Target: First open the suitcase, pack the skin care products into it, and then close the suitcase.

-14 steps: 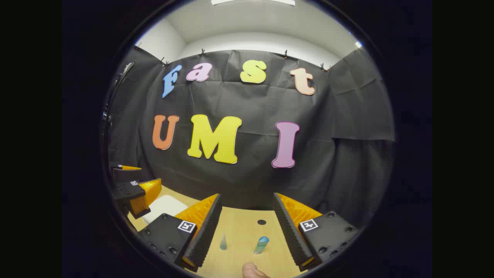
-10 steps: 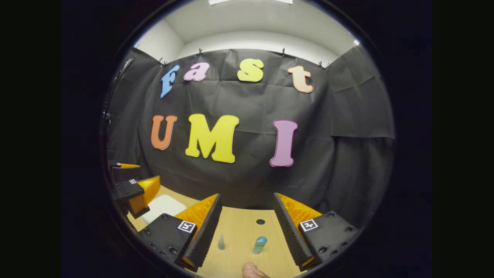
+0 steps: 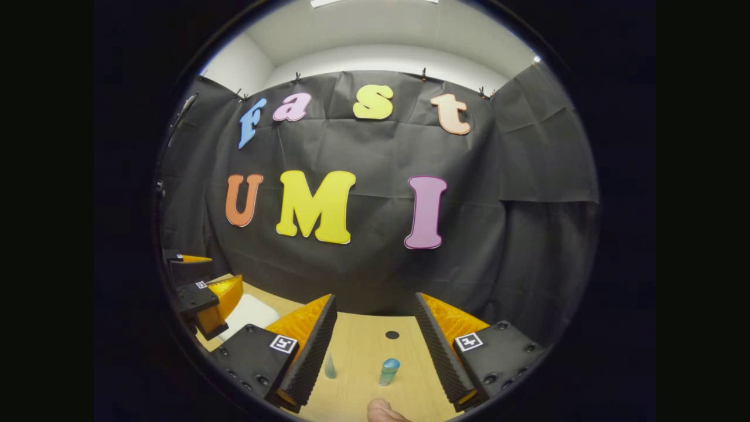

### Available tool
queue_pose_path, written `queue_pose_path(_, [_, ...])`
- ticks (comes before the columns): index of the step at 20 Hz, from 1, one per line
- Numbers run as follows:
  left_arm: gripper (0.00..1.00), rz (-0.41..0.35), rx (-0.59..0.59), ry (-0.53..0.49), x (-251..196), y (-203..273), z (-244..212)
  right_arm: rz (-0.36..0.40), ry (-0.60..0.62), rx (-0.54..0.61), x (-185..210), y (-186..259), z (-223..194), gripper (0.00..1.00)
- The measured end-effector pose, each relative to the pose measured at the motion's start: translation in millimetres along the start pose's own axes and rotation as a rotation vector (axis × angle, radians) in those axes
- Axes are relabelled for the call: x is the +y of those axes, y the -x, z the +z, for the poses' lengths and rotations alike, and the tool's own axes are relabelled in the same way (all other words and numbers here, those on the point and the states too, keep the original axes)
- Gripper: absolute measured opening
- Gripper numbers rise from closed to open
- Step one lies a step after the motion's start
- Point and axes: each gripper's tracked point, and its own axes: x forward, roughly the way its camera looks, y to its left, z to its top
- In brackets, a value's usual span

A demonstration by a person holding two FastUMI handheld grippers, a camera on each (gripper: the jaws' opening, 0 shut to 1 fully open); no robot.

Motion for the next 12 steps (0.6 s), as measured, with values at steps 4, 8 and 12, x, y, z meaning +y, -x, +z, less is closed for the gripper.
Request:
queue_pose_path(4, [0.98,-0.005,0.014,-0.009,-2,-4,-4,0.0,0.002,0.014,-1,-3,-5,0.79])
queue_pose_path(8, [0.98,-0.012,0.012,-0.01,-5,-9,-8,0.002,0.014,0.018,-2,-6,-7,0.79])
queue_pose_path(12, [0.98,-0.002,0.03,-0.124,1,-32,-55,-0.034,0.038,0.035,-24,-7,-17,0.79])
